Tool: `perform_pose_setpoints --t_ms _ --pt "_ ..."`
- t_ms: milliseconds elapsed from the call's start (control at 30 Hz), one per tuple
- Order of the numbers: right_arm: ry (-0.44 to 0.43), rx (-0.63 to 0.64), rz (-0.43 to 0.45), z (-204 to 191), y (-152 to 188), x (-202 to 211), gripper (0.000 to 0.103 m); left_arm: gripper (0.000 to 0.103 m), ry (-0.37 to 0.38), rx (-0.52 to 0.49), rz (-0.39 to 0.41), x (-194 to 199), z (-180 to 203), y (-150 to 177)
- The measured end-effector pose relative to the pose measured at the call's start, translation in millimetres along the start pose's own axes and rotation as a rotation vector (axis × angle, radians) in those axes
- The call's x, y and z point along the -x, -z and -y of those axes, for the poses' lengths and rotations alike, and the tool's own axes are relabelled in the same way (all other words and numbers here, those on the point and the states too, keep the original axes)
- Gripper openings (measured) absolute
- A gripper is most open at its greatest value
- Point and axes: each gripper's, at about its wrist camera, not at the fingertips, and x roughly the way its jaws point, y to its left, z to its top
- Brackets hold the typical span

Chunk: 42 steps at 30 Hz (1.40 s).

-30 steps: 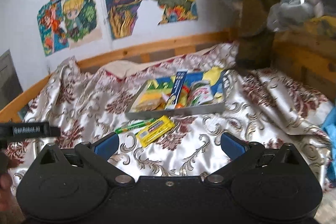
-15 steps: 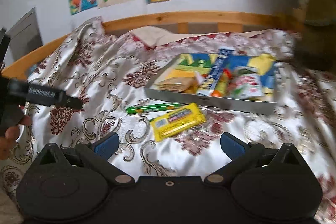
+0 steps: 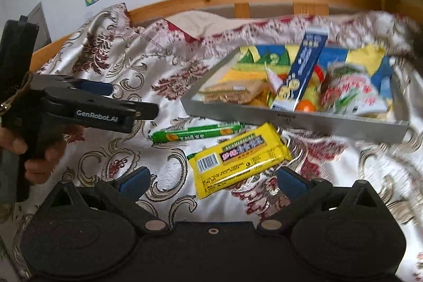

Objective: Organize snacks
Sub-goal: 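Reach the left gripper to the green stick while the right reaches the yellow wafer pack, then close the left gripper on the green stick while the right grasps the yellow wafer pack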

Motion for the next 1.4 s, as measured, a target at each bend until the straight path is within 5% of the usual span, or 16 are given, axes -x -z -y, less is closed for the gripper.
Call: perform_pose_setpoints --t_ms 200,400,533,733,867,933,1033,1400 --pt "-0.007 -0.105 -0.037 15.4 -2.1 -25.7 0.091 0.102 0.040 0.020 -0.095 -44.2 -3.0 5.8" --pt "-0.015 -0.173 -0.054 25.0 -3.0 -48.2 0.088 0.099 0.098 -0.144 -0.115 -63.8 13.8 6.8" --pt "-0.041 -0.232 -0.036 34.9 -5.0 -54.1 0.088 0.098 0.149 -0.143 -0.109 -68.7 10.4 5.8" --pt "-0.037 -0.315 -0.024 42.2 -8.1 -53.4 0.079 0.072 0.250 -0.088 -0.164 -77.1 -1.2 7.6" --pt "0.003 -0.295 -0.014 43.5 -7.8 -51.7 0.053 0.051 0.263 -0.077 -0.197 -76.6 1.6 7.3" --pt "-0.003 -0.316 -0.006 47.0 -7.6 -50.5 0.047 0.038 0.250 -0.094 -0.222 -74.7 5.9 5.5" --pt "-0.013 -0.363 -0.006 51.5 -10.0 -48.0 0.038 0.032 0.220 -0.095 -0.271 -70.9 12.6 1.6" --pt "0.064 -0.373 -0.093 47.2 -9.6 -12.6 0.024 0.023 0.269 0.285 -0.467 -36.2 -7.2 8.6"
